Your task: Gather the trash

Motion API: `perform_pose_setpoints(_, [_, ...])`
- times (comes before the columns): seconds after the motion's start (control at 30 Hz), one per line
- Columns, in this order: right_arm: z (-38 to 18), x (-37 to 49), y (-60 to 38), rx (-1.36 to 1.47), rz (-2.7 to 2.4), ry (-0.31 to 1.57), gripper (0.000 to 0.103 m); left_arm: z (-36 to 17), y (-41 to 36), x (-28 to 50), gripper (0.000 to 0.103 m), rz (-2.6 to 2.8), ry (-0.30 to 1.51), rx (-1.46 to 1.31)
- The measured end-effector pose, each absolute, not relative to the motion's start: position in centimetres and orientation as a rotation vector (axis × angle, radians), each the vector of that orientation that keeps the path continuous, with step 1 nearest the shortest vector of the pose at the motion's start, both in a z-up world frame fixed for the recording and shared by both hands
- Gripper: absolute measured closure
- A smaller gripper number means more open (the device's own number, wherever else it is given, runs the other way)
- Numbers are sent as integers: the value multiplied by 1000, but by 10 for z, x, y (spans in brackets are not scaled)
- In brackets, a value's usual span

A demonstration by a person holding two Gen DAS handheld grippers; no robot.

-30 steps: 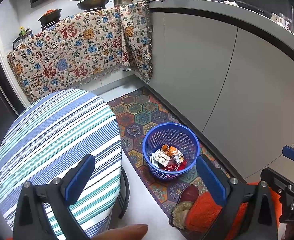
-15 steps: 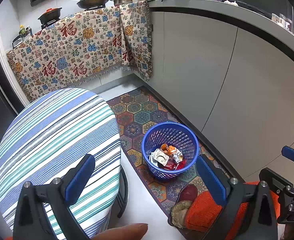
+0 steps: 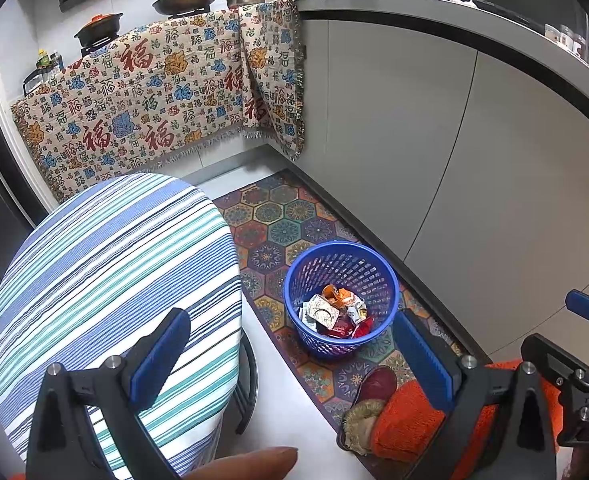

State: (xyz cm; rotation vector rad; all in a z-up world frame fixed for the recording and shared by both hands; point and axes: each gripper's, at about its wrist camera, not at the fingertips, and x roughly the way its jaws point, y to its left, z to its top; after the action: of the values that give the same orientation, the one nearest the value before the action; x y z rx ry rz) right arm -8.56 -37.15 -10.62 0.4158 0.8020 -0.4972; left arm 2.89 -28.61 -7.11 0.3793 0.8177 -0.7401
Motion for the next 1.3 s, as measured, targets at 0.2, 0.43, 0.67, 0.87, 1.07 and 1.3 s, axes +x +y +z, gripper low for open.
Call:
perform_pose_setpoints(0.2, [-107, -86, -371, 416, -500, 804, 0, -73, -285, 31, 0, -741, 819, 382])
perform_pose_setpoints(0.43, [-107, -86, -372, 414, -501, 804, 0, -73, -285, 32, 0, -745, 820, 384])
perform_pose_setpoints(0.67, [-108, -86, -371, 417, -499, 806, 0, -74, -286, 34, 0, -749, 822, 387])
perform_pose_setpoints(0.87, [-108, -86, -370, 417, -502, 807, 0, -74, -287, 33, 0, -750, 825, 389])
perform_pose_setpoints(1.07, [-110, -85, -370, 422, -504, 812, 0, -76, -289, 34, 0, -754, 831, 393])
perform_pose_setpoints(1.3, [-112, -83, -368, 427, -507, 817, 0, -81, -291, 34, 0, -751, 851, 394])
